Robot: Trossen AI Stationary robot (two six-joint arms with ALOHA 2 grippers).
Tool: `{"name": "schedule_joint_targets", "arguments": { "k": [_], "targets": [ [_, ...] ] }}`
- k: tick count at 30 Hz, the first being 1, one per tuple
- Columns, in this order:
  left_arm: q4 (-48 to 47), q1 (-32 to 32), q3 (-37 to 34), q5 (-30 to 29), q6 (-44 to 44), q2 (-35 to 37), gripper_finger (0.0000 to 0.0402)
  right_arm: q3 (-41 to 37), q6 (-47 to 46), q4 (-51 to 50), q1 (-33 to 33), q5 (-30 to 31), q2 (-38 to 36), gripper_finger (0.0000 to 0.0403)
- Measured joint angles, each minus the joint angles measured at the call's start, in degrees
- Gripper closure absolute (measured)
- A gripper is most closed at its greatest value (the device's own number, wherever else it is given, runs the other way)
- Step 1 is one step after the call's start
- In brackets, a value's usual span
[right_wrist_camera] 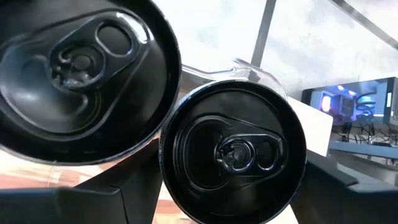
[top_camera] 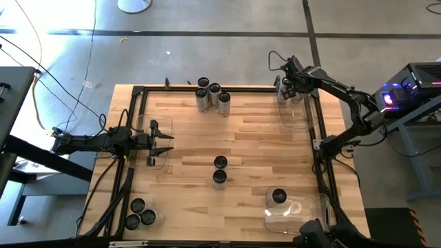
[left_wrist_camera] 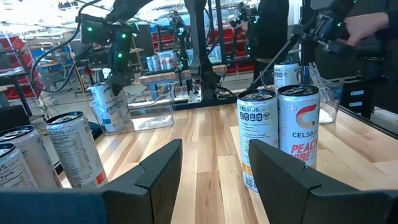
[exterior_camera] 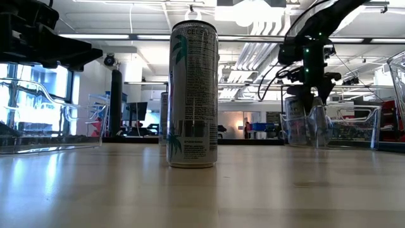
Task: Sort soda cans
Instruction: Put the white-blue soda can into the top transparent bin
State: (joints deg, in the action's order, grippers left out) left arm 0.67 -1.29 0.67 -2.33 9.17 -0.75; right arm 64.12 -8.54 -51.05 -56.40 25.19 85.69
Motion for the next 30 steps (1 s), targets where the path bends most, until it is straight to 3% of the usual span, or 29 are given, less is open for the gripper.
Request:
{"name": "schedule_joint_targets", "arguments": {
  "k": [21,30],
  "targets": [
    [0.0,0.0,0.02,-0.02,0.0,0.0,0.0222,-0.5,1.55,3.69,0.02,-3.0,0.26,0.0104],
    [0.02,0.0,0.0,-0.02,0.0,0.0,0.0222,-0.44,2.14,3.44,-0.07,-1.61,0.21,0.0123]
  ]
}}
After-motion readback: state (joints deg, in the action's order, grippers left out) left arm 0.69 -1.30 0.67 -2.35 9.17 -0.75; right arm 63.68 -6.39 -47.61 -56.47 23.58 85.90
